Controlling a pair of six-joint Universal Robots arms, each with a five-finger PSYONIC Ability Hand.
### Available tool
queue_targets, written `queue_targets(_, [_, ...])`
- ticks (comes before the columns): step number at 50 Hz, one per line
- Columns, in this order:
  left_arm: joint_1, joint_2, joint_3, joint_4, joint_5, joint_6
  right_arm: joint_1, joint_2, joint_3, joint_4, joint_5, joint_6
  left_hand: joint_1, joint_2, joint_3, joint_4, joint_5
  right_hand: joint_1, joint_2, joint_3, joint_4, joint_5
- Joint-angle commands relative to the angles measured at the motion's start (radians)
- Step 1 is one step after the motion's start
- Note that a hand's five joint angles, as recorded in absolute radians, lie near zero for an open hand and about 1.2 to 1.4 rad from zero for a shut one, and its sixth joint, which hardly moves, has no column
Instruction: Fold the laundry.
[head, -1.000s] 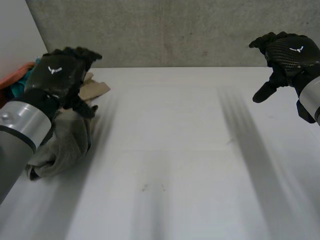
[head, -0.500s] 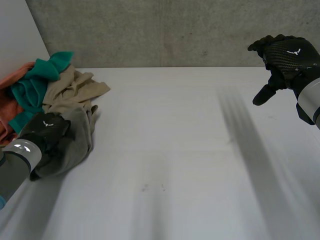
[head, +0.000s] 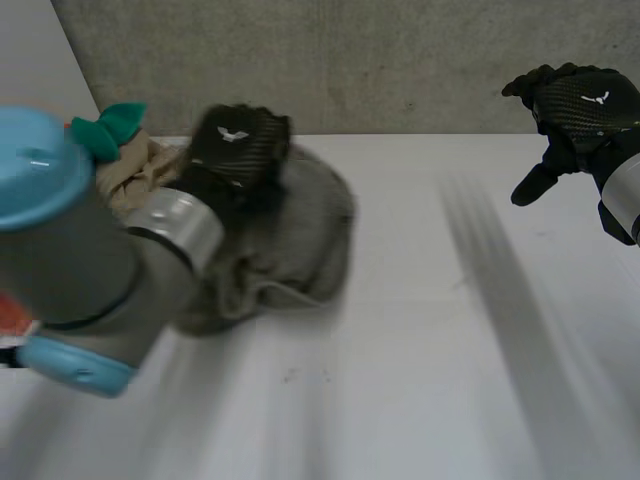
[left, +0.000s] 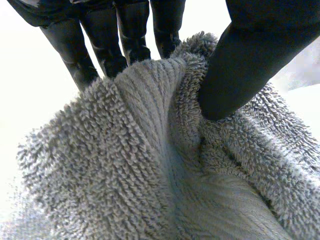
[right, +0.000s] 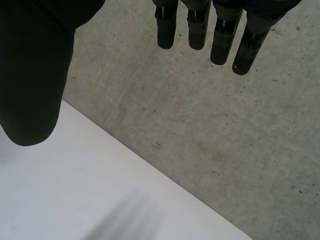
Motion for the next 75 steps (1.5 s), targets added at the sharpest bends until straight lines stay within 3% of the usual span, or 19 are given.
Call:
queue_targets(1, [-0.066, -0.216, 0.064, -0.061, -0.007, -0.044, 0.003, 0.0, 0.002, 0.0, 0.0, -0.001, 0.302, 0.205, 0.212, 0.2, 0.295, -0.024, -0.048, -0.041, -0.059, -0.058])
queue_targets(7, [-0.079, -0.269, 0.043, -0.103, -0.002, -0.052, 0.009, 0.01, 0.005, 0.0, -0.003, -0.003, 0.302, 0.205, 0.212, 0.2, 0.295, -0.024, -0.048, -0.041, -0.059, -0.058])
queue_targets(9, [-0.079, -0.261, 0.026, -0.115, -0.001, -0.053, 0.009, 0.023, 0.005, 0.0, -0.003, -0.004, -0.28, -0.377, -0.369, -0.382, -0.286, -0.024, -0.048, -0.041, -0.059, -0.058])
queue_targets(11, [-0.079, -0.24, 0.015, -0.117, -0.001, -0.052, 0.012, 0.044, 0.001, 0.008, -0.006, -0.013, -0.621, -0.718, -0.711, -0.723, -0.628, -0.024, -0.048, -0.041, -0.059, -0.058])
queue_targets(15, [-0.068, -0.133, -0.009, -0.117, 0.002, -0.052, 0.015, 0.072, -0.002, 0.04, -0.009, -0.038, -0.699, -0.796, -0.789, -0.801, -0.706, -0.024, -0.048, -0.041, -0.059, -0.058])
queue_targets(20, [-0.013, -0.033, -0.042, -0.111, 0.005, -0.039, 0.022, 0.11, -0.039, 0.205, -0.009, -0.012, -0.69, -0.787, -0.78, -0.792, -0.697, -0.024, -0.048, -0.041, -0.059, -0.058])
queue_targets(25, [0.025, -0.017, -0.016, -0.118, 0.01, -0.038, 0.062, 0.249, -0.098, 0.373, -0.018, 0.124, -0.684, -0.781, -0.774, -0.786, -0.691, -0.024, -0.048, -0.041, -0.059, -0.058])
queue_targets(30, [0.03, -0.066, 0.072, -0.129, 0.012, -0.015, 0.082, 0.343, -0.09, 0.331, -0.02, 0.293, -0.682, -0.778, -0.771, -0.783, -0.688, -0.024, -0.048, -0.041, -0.059, -0.058])
queue_targets(36, [0.042, -0.255, 0.239, -0.228, 0.057, 0.105, 0.13, 0.432, -0.091, 0.246, -0.021, 0.414, -0.673, -0.77, -0.762, -0.774, -0.679, -0.024, -0.048, -0.041, -0.059, -0.058])
queue_targets(46, [0.055, -0.459, 0.394, -0.357, 0.102, 0.149, 0.168, 0.552, -0.144, 0.152, -0.014, 0.439, -0.661, -0.758, -0.751, -0.763, -0.668, 0.027, 0.004, 0.01, -0.008, -0.007])
queue_targets(49, [0.053, -0.478, 0.408, -0.358, 0.101, 0.157, 0.183, 0.593, -0.173, 0.15, -0.012, 0.438, -0.468, -0.565, -0.558, -0.57, -0.475, 0.156, 0.132, 0.139, 0.121, 0.122])
queue_targets(52, [0.052, -0.479, 0.412, -0.358, 0.102, 0.165, 0.197, 0.623, -0.196, 0.141, -0.015, 0.436, -0.177, -0.274, -0.267, -0.279, -0.184, 0.523, 0.499, 0.505, 0.487, 0.488])
queue_targets(53, [0.053, -0.479, 0.419, -0.356, 0.102, 0.169, 0.199, 0.627, -0.202, 0.135, -0.015, 0.434, 0.036, -0.061, -0.054, -0.066, 0.029, 0.62, 0.596, 0.602, 0.584, 0.585])
queue_targets(54, [0.052, -0.479, 0.42, -0.356, 0.102, 0.172, 0.203, 0.638, -0.217, 0.117, -0.014, 0.434, 0.113, 0.016, 0.024, 0.012, 0.107, 0.871, 0.847, 0.853, 0.835, 0.836])
queue_targets(57, [0.052, -0.476, 0.438, -0.348, 0.1, 0.177, 0.205, 0.647, -0.245, 0.063, -0.018, 0.424, 0.302, 0.205, 0.212, 0.2, 0.295, 1.197, 1.174, 1.18, 1.162, 1.163])
queue_targets(62, [0.053, -0.476, 0.546, -0.31, 0.056, 0.177, 0.203, 0.621, -0.338, -0.024, -0.011, 0.404, 0.302, 0.205, 0.212, 0.2, 0.295, 1.198, 1.174, 1.18, 1.162, 1.164])
queue_targets(68, [0.068, -0.441, 0.713, -0.166, -0.108, 0.211, 0.197, 0.494, -0.459, -0.193, 0.06, 0.275, 0.302, 0.205, 0.212, 0.2, 0.295, 1.198, 1.174, 1.18, 1.162, 1.164])
queue_targets(75, [0.065, -0.269, 0.548, 0.036, -0.122, 0.223, 0.205, 0.357, -0.44, -0.342, 0.089, 0.139, 0.302, 0.205, 0.212, 0.2, 0.295, 1.198, 1.174, 1.18, 1.162, 1.164])
